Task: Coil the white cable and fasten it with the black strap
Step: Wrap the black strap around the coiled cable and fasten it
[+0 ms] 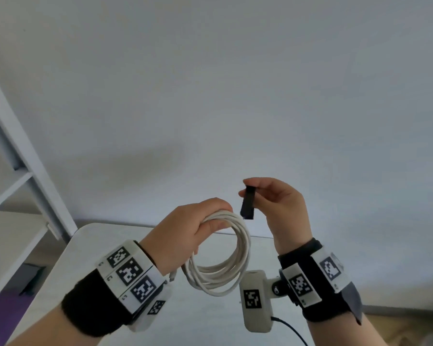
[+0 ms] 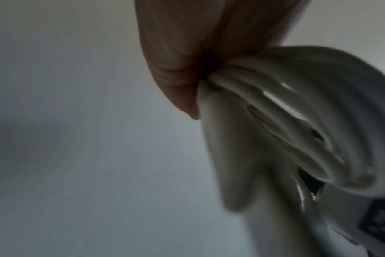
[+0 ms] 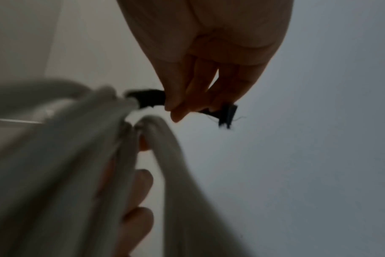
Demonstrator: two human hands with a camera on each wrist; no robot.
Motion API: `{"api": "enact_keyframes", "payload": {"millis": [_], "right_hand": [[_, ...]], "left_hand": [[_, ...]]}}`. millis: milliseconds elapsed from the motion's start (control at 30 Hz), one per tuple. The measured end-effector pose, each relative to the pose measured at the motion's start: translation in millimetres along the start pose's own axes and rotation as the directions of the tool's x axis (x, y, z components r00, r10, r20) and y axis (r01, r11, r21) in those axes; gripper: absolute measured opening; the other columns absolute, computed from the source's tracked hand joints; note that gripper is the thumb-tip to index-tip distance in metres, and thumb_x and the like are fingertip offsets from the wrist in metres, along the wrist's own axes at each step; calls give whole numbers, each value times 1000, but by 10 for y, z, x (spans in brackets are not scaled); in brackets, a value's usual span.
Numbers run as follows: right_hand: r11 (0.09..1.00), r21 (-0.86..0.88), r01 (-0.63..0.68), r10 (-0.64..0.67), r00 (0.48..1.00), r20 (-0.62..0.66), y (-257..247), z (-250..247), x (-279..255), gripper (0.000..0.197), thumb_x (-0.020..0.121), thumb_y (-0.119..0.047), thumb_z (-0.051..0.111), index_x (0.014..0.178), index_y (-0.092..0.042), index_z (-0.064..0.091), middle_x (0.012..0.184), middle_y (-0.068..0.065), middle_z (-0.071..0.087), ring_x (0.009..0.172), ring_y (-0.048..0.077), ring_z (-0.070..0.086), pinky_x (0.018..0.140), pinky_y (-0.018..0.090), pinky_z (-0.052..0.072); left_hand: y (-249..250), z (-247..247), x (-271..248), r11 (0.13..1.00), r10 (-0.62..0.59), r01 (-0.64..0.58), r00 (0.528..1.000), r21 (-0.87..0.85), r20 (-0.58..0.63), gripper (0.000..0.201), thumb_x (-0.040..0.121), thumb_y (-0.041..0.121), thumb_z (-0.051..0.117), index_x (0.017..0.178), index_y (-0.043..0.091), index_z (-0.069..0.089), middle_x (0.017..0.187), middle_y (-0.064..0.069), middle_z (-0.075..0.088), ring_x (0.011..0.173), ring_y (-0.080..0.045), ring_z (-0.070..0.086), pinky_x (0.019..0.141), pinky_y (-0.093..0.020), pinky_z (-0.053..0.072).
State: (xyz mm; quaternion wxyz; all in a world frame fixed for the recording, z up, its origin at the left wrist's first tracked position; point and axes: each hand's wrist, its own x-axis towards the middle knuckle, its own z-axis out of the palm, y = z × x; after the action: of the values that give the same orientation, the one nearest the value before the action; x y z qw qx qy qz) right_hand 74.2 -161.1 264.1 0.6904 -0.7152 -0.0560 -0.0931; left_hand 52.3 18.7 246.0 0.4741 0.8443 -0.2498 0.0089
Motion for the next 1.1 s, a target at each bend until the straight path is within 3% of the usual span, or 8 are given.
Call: {"api": "enact_keyframes", "payload": {"millis": [67,133,300,433,567,733,867,1100], "right_hand": [[999,-51,-3,1,999,-39,-39,-30,-18,10,80,-8,64,70,-7,67,60,11,64,57,23,48,51,32,42],[995,-101,-22,18,999,-38,-48,-54,-32,23,80,-18,67,68,1,63,64,25,55,55,18,42,51,27,36],[990,-134,-41,44,999,15,-15,-63,-60,10,75,-16,72,69,-11,67,65,21,62,56,23,52,51,26,45],[989,-135,58,-45,994,97,7,-35,-109,19,74,5,67,79,-12,73,78,7,75,73,23,69,65,32,57],[996,-88,27,-20,996,85,33,-3,-122,20,70,11,67,74,-8,64,64,-4,70,62,7,66,59,16,51],[996,-62,-63,71,988,139,62,-14,-135,27,72,13,63,64,-12,57,60,3,63,53,9,59,54,18,48],[993,-31,-113,117,970,212,54,-29,-144,22,75,12,61,65,-8,59,53,-5,64,50,7,58,53,16,47],[972,110,-210,167,936,308,4,-52,-194,14,90,-7,50,96,-2,62,81,14,71,71,21,66,68,29,54]], "left_hand": [[87,23,44,999,42,-42,999,10,14,10,92,28,49,97,30,57,74,3,62,44,-8,50,48,-14,40],[147,31,69,997,81,-81,997,11,17,10,92,27,49,96,30,58,76,5,61,46,-8,50,48,-15,41],[173,26,98,992,124,-123,992,28,-4,13,91,32,52,102,35,58,97,8,53,59,-13,56,49,-23,48],[152,9,85,992,118,-115,992,56,-52,20,85,49,44,102,47,54,107,19,50,79,-24,62,67,-34,51],[147,32,58,994,99,-97,994,41,-49,17,90,35,52,105,37,59,112,14,51,56,-21,58,50,-24,50],[146,12,38,996,85,-85,996,6,-20,25,85,50,45,104,41,58,100,13,58,68,-26,63,59,-38,52],[141,-8,28,996,89,-89,995,7,-34,16,90,31,53,104,32,61,95,8,57,49,-14,53,44,-23,46],[179,-75,24,996,81,-84,991,-26,-109,12,89,29,51,90,40,56,86,8,57,45,-7,52,42,-17,42]]}}
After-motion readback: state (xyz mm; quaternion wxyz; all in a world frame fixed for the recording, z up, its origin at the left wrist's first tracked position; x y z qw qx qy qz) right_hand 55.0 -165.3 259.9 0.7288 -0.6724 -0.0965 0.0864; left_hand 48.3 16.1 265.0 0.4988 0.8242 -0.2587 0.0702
